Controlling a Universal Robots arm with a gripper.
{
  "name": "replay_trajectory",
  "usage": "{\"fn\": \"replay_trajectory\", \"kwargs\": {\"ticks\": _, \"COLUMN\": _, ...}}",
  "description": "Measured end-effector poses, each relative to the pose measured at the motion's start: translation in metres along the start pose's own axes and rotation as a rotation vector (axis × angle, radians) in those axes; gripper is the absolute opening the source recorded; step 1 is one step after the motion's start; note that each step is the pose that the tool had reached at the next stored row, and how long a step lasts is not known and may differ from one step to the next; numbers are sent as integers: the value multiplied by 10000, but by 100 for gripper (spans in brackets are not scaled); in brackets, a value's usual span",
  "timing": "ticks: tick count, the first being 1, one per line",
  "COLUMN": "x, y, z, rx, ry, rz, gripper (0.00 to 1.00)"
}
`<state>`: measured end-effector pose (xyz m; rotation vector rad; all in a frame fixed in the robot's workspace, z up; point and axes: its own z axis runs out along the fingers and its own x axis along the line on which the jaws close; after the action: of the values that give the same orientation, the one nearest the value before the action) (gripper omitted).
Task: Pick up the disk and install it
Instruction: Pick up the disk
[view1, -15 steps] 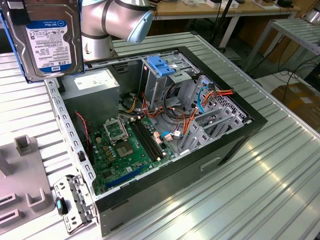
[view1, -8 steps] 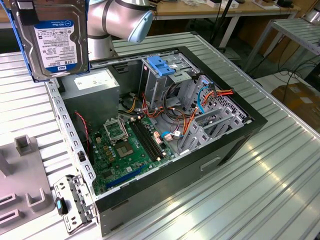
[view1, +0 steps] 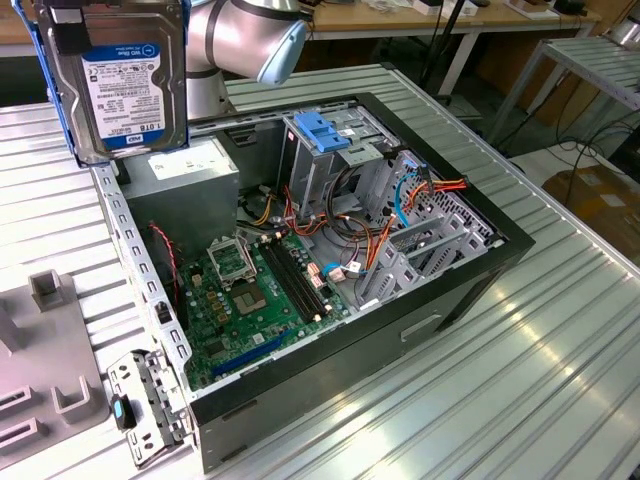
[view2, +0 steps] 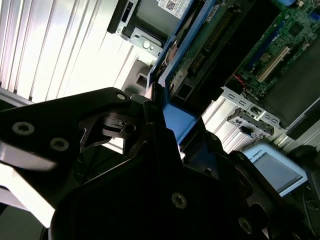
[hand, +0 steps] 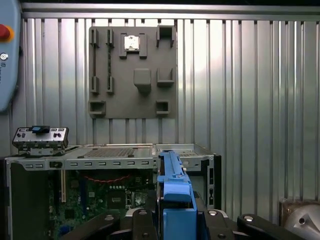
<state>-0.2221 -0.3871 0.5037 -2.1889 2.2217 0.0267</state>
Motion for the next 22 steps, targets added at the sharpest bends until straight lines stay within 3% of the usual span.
{"fn": "replay_trajectory", "kwargs": {"ticks": 5, "x": 83, "y": -22, "z": 2, "rx": 1, "ry": -1, "rz": 0, "gripper": 37}}
{"fn": "replay_trajectory", "kwargs": {"ticks": 8, "x": 110, "y": -79, "z": 3, "rx": -1, "ry": 1, "rz": 0, "gripper": 37}}
{"fn": "replay_trajectory", "kwargs": {"ticks": 15, "x": 140, "y": -267, "z": 6, "rx": 0, "ry": 1, "rz": 0, "gripper": 37}}
{"fn": "replay_trajectory", "kwargs": {"ticks": 22, "x": 171, "y": -524, "z": 10, "rx": 0, "ry": 0, "rz": 1, "gripper": 37}}
